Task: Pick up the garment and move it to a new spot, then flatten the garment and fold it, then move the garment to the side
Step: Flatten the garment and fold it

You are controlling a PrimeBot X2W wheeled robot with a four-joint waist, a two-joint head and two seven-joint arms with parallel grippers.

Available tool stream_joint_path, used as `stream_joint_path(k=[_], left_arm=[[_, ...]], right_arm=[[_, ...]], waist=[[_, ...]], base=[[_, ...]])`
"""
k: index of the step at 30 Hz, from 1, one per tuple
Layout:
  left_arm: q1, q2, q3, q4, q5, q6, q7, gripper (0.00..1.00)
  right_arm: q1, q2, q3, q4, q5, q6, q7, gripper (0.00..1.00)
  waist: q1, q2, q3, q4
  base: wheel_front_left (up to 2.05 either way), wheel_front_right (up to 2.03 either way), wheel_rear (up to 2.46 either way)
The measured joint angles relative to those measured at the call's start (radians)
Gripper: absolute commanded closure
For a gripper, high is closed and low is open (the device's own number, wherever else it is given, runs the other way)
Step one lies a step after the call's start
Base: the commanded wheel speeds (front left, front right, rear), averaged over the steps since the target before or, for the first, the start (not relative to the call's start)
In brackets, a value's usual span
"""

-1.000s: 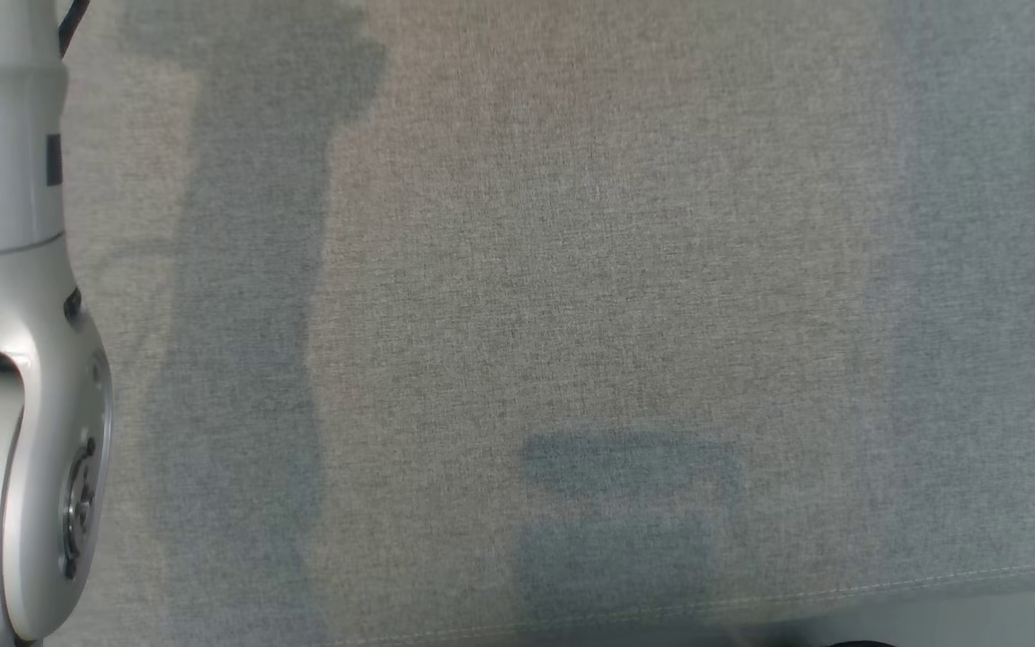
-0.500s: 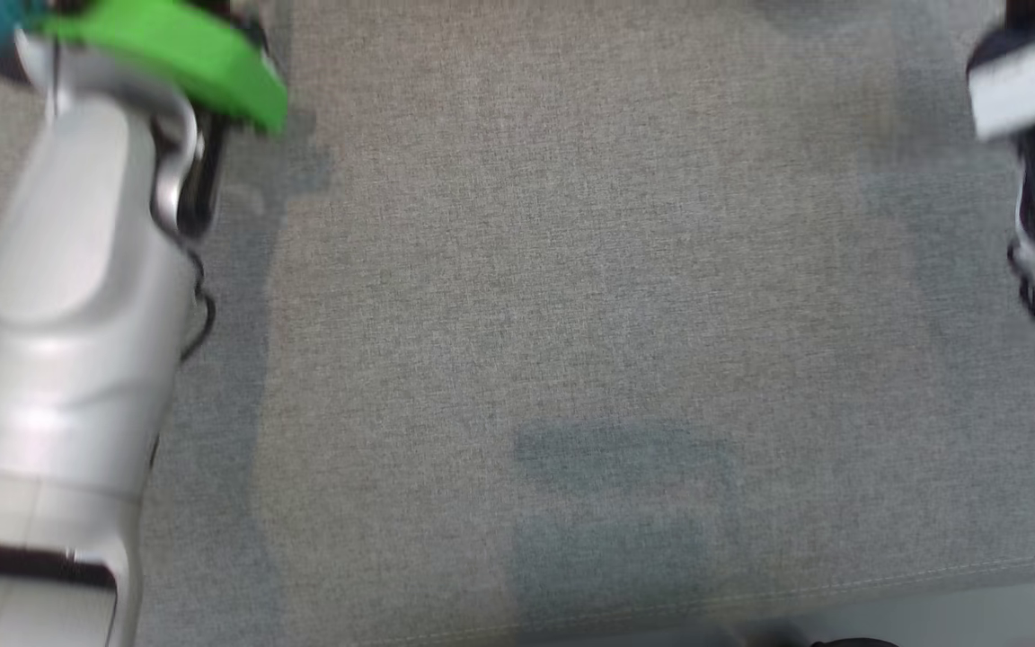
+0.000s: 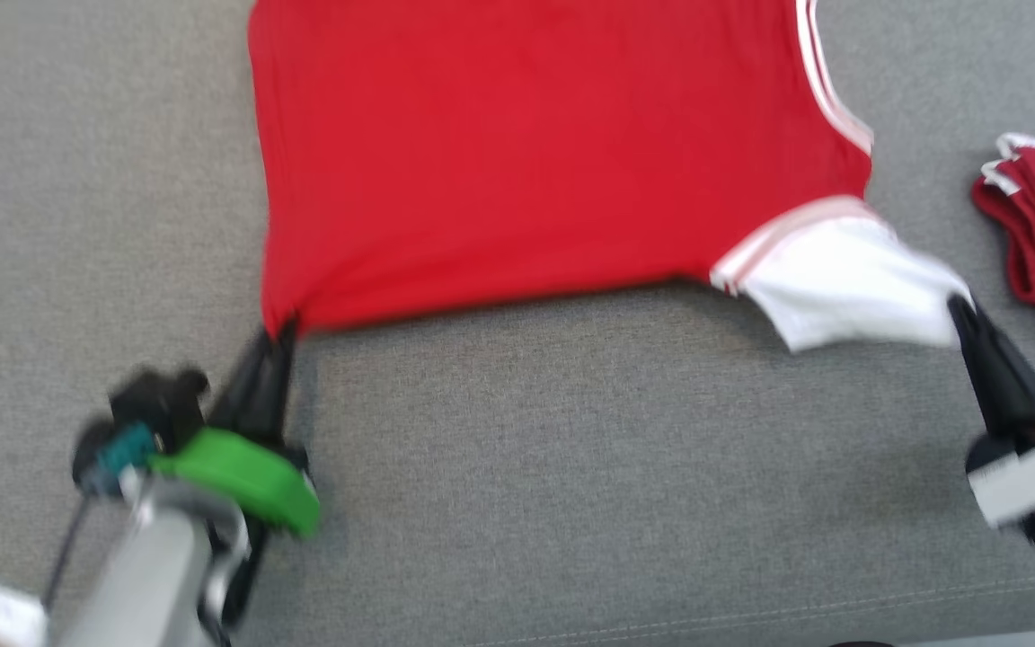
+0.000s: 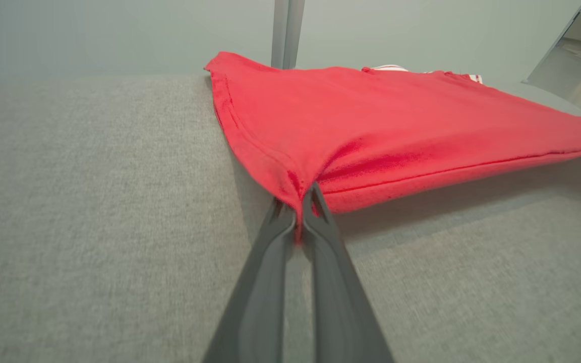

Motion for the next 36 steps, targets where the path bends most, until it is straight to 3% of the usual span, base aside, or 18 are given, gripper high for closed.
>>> stream_joint_path(k=[4,8,11,14,19,24,28,36], left_arm=[[0.254,0.002,-0.015,-0.183,-0.021,0.103,0.058,1.0],[0.476,-0.001,-0.026,-0.367,-0.021,0.24,0.113,1.0],[0.57,-0.026,-0.046,-0.489,-0.03,0.307,0.159,1.0],[0.608,-0.017,-0.049,-0.584,-0.028,0.368,0.228,1.0],[0.554,0.028,-0.03,-0.73,-0.024,0.412,0.365,1.0],[0.389,0.058,-0.017,-0.779,-0.033,0.417,0.529,1.0],[0.197,0.043,-0.004,-0.687,-0.068,0.414,0.643,1.0],[0.012,-0.011,-0.03,-0.474,-0.087,0.39,0.721,1.0]], right_arm=[[0.235,-0.004,-0.07,-0.08,-0.022,0.0,0.024,1.0],[0.435,0.04,-0.115,-0.153,-0.04,0.0,0.055,1.0],[0.513,0.078,-0.167,-0.201,-0.043,0.0,0.059,1.0],[0.504,0.098,-0.217,-0.267,-0.014,-0.001,0.082,1.0],[0.343,0.068,-0.26,-0.339,0.018,-0.001,0.165,1.0],[0.098,0.045,-0.24,-0.294,0.039,-0.001,0.26,1.0],[-0.097,0.032,-0.16,-0.145,-0.014,-0.001,0.318,1.0],[-0.298,0.06,-0.051,0.058,-0.065,-0.001,0.319,1.0]], waist=[[0.0,0.0,-0.068,0.0],[0.0,0.0,-0.115,-0.003],[-0.0001,0.0,-0.121,-0.008],[-0.0001,0.0,-0.108,-0.014],[-0.0001,0.0,-0.059,-0.024],[0.0,0.0,0.003,-0.035],[0.0,0.0,0.055,-0.031],[0.0,0.0,0.093,-0.009]], base=[[0.0,0.0,0.0],[0.0,0.0,0.0],[0.0,0.0,0.0],[0.0,0.0,0.0],[0.0,0.0,0.0],[0.0,0.0,0.0],[0.0,0.0,0.0],[0.0,0.0,0.0]])
